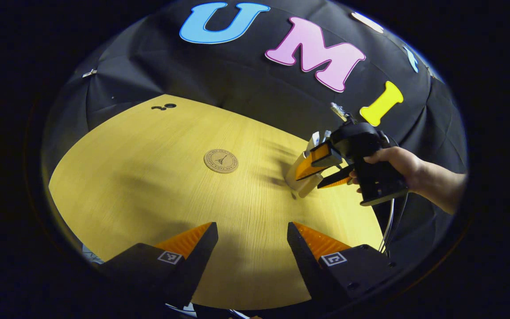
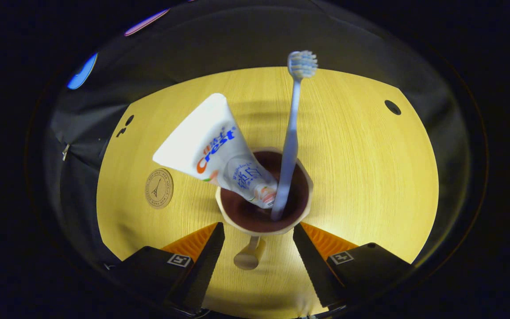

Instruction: Put the toothbrush and toothpaste on the desktop into the cup, then pick up the cup and place it on the coaster on the desktop.

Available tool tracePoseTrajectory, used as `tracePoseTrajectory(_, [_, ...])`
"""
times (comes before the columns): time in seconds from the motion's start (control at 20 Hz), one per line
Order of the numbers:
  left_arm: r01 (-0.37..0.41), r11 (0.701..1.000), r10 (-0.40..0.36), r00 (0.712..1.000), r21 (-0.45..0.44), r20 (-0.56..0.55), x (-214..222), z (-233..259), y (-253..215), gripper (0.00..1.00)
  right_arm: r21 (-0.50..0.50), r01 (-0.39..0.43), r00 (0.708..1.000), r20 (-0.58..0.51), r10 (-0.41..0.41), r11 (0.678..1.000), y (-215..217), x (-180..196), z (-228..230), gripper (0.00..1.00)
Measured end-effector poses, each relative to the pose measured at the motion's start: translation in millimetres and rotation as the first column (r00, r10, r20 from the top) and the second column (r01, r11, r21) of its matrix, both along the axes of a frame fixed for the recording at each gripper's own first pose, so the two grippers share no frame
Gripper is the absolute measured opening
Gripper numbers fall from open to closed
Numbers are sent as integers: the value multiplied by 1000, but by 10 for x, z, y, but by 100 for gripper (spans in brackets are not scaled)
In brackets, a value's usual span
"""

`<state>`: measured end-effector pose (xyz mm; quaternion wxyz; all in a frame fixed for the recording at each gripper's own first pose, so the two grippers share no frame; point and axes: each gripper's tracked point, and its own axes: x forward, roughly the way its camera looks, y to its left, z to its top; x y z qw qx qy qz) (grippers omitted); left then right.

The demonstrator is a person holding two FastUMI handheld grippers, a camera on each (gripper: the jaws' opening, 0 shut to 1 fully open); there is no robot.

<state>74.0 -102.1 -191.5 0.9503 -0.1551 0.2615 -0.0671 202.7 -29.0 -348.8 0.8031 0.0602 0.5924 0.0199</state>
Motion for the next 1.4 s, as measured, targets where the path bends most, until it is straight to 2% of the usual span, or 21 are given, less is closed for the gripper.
tracePoseTrajectory(0.15, [19, 999, -19, 1000, -26, -9, -39, 15, 21, 98, -15, 51, 999, 1, -51, 999, -29, 44, 0, 85])
tracePoseTrajectory(0.2, [24, 999, -24, 1000, -36, -13, -51, 9, 30, 98, -21, 65, 998, -5, -65, 998, -30, 56, 3, 88])
tracePoseTrajectory(0.25, [29, 999, -30, 999, -45, -19, -59, 9, 39, 98, -23, 73, 997, -12, -73, 997, -22, 53, -6, 75])
tracePoseTrajectory(0.45, [53, 997, -55, 998, -51, -28, -82, 23, 124, 98, -52, 89, 995, -31, -91, 995, -49, 4, -29, 69])
tracePoseTrajectory(0.5, [60, 997, -61, 998, -50, -30, -85, 22, 142, 98, -63, 88, 995, -30, -90, 994, -49, 1, -31, 60])
tracePoseTrajectory(0.55, [67, 996, -69, 997, -50, -31, -82, 35, 165, 98, -70, 85, 996, -31, -87, 994, -49, -18, -18, 56])
tracePoseTrajectory(0.65, [79, 996, -80, 996, -45, -32, -57, 48, 218, 98, -95, 77, 996, -27, -80, 993, -40, -15, -18, 30])
tracePoseTrajectory(0.7, [83, 996, -84, 996, -44, -30, -56, 52, 239, 98, -97, 71, 997, -25, -74, 993, -22, -17, -19, 35])
tracePoseTrajectory(0.75, [85, 995, -86, 996, -45, -29, -57, 64, 260, 98, -99, 65, 997, -29, -68, 993, -21, -30, -29, 30])
tracePoseTrajectory(0.9, [85, 995, -86, 996, -46, -38, -70, 34, 308, 98, -124, 42, 999, -28, -45, 991, -27, -60, -24, 23])
tracePoseTrajectory(1.15, [84, 995, -87, 995, -56, -53, -151, -3, 331, 98, -102, 8, 1000, -10, -9, 995, -8, -87, 7, 20])
tracePoseTrajectory(1.4, [92, 994, -95, 994, -49, -60, -247, -20, 380, 98, -68, 25, 999, 23, -23, 997, 94, -42, 124, 20])
